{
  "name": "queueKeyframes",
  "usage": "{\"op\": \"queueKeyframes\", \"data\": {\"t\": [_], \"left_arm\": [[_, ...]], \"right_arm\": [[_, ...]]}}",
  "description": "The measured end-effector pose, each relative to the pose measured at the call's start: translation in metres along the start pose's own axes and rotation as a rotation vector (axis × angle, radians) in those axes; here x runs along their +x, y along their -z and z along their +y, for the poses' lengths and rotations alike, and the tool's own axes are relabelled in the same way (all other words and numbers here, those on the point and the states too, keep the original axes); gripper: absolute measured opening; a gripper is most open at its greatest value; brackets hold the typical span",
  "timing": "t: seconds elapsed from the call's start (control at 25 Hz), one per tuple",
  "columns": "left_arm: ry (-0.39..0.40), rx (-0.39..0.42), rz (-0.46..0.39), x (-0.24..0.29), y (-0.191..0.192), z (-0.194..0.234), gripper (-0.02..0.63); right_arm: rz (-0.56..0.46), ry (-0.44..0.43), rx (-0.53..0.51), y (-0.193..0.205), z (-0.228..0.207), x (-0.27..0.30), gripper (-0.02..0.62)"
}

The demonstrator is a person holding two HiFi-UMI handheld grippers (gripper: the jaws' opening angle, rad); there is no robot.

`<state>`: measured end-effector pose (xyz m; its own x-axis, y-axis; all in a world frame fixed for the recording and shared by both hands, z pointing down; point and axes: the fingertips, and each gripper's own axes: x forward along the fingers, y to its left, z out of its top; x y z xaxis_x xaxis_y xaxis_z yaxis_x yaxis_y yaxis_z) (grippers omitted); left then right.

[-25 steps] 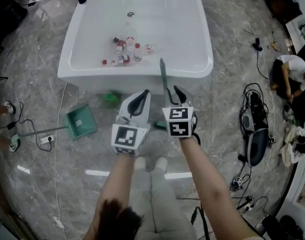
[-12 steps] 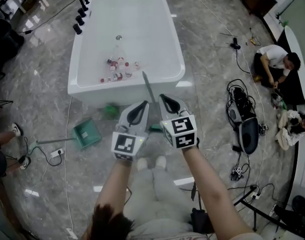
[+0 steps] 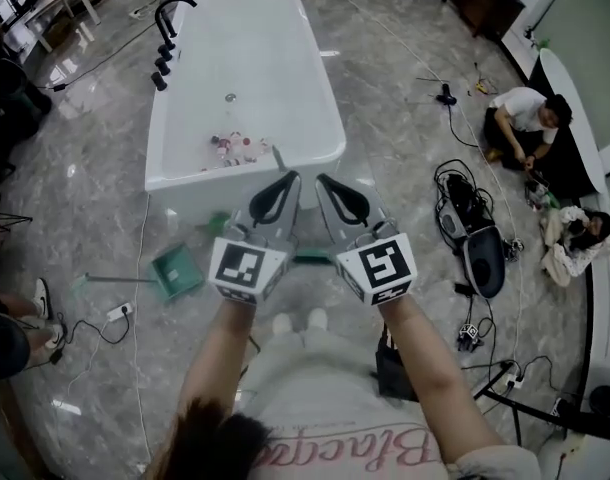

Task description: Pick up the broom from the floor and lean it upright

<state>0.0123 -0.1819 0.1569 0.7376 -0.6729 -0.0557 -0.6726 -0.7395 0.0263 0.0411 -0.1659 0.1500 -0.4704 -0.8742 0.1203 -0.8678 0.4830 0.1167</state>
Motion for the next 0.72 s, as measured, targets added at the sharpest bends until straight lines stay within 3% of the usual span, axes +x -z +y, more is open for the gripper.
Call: {"op": "queueKeyframes", "data": {"t": [0.32,0.72], "left_arm": [[0.084,0.083,-0.109,0.002,-0.070,-0.047,-0.002],[0.081,0.087,-0.134,-0.004,-0.076,-0.050,-0.002]], "right_arm": [[-0.125,0.017,-0.039,-0.055,-0.007,-0.038,0.002],[-0.162,0.044,-0.057,-0.065,0.000,-0.045,0.000]]}}
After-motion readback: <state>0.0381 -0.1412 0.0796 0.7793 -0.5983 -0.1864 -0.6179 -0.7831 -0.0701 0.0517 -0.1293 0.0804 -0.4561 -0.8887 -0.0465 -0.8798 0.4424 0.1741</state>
